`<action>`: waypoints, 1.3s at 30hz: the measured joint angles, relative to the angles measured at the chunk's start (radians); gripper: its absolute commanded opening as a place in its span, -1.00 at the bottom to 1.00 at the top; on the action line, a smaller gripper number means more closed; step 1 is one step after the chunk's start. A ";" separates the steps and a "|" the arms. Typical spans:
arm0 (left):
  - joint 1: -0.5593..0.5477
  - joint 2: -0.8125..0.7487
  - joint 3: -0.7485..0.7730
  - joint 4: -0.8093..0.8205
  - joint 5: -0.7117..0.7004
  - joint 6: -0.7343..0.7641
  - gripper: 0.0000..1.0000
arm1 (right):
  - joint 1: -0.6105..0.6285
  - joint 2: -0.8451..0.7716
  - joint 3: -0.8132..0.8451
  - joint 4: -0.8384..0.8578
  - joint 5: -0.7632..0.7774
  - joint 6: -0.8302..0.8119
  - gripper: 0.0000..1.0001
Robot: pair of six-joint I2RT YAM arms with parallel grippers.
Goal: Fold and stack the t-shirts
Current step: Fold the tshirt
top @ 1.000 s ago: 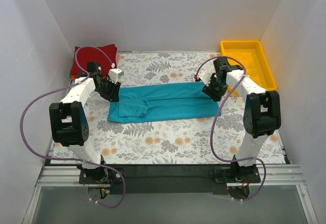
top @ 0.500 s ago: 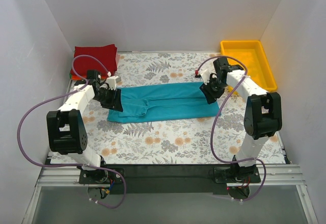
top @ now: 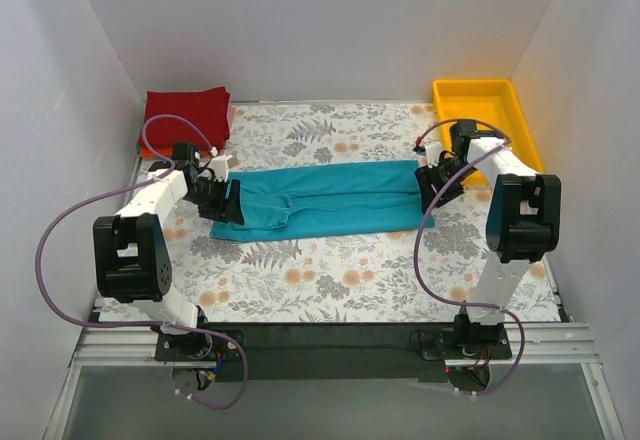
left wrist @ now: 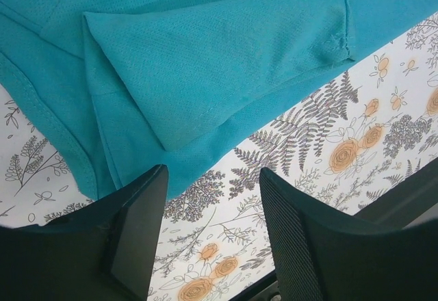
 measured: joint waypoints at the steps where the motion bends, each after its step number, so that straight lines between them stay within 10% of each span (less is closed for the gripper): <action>1: 0.000 0.001 0.000 0.000 0.000 -0.002 0.12 | -0.005 0.016 0.000 -0.008 -0.009 0.006 0.18; 13: 0.000 0.006 0.000 0.003 0.000 -0.014 0.14 | -0.026 0.061 -0.001 -0.038 -0.061 0.035 -0.42; 17: 0.000 0.006 0.000 0.004 0.000 -0.018 0.15 | -0.048 0.061 -0.003 -0.040 -0.058 0.039 -0.12; 28: 0.000 0.006 0.000 0.005 0.002 -0.026 0.15 | -0.064 0.084 -0.005 -0.040 -0.065 0.050 -0.19; 35: 0.000 0.006 0.000 0.008 0.008 -0.038 0.15 | -0.072 0.111 -0.006 -0.061 -0.095 0.049 -0.97; 39: 0.000 0.006 0.000 0.007 0.012 -0.044 0.15 | -0.084 0.110 -0.010 -0.069 -0.102 0.047 -0.97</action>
